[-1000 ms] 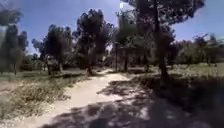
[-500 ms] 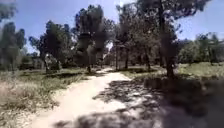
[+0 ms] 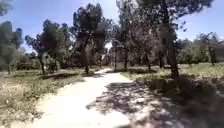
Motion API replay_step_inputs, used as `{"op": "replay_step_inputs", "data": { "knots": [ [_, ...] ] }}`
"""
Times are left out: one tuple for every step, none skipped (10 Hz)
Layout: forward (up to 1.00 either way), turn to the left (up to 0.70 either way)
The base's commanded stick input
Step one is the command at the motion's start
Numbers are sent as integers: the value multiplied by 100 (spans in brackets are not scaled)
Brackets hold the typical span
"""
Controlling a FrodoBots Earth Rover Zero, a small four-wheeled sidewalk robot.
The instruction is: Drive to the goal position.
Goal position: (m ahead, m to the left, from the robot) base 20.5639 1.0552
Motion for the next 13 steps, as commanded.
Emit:
{"op": "replay_step_inputs", "data": {
  "knots": [
    [85,0],
    [85,0],
    [85,0],
    [85,0],
    [85,0],
    [85,0],
    [85,0],
    [85,0],
    [85,0],
    [85,0],
    [85,0],
    [85,0],
    [85,2]
  ]
}}
